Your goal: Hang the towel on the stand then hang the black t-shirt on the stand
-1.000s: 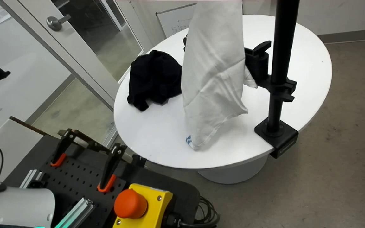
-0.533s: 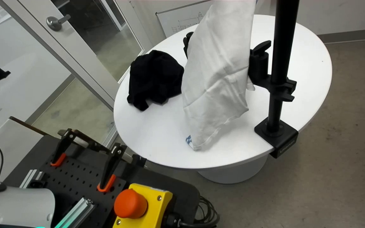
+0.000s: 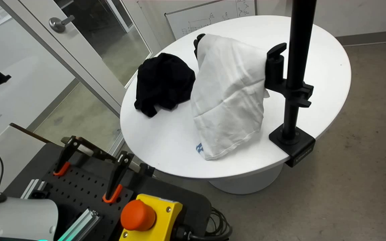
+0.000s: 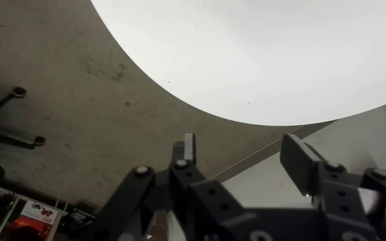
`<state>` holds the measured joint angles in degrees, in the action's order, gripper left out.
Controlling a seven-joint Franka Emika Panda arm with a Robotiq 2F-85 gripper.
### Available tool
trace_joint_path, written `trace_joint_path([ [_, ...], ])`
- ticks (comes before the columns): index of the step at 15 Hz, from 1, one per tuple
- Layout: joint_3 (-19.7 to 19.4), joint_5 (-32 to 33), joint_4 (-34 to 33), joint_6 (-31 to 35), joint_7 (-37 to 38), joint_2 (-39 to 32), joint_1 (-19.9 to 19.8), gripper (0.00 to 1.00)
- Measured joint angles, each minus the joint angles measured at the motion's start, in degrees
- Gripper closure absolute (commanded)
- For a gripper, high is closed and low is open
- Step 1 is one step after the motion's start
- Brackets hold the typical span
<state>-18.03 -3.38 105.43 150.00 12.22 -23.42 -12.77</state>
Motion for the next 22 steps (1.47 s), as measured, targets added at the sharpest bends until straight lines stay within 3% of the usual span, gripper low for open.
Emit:
trace_joint_path([
  [3, 1.4, -0.4, 0.1, -2.9, -1.5, 0.6, -0.5, 0.00],
  [6, 5.0, -2.3, 1.5, -7.4, -8.1, 3.1, -1.8, 0.00],
  [12, 10.4, -4.2, 10.7, -14.3, -21.5, 11.0, -1.6, 0.00],
  [22, 15.4, -2.3, 27.5, -13.6, -37.6, 16.0, 4.1, 0.00],
])
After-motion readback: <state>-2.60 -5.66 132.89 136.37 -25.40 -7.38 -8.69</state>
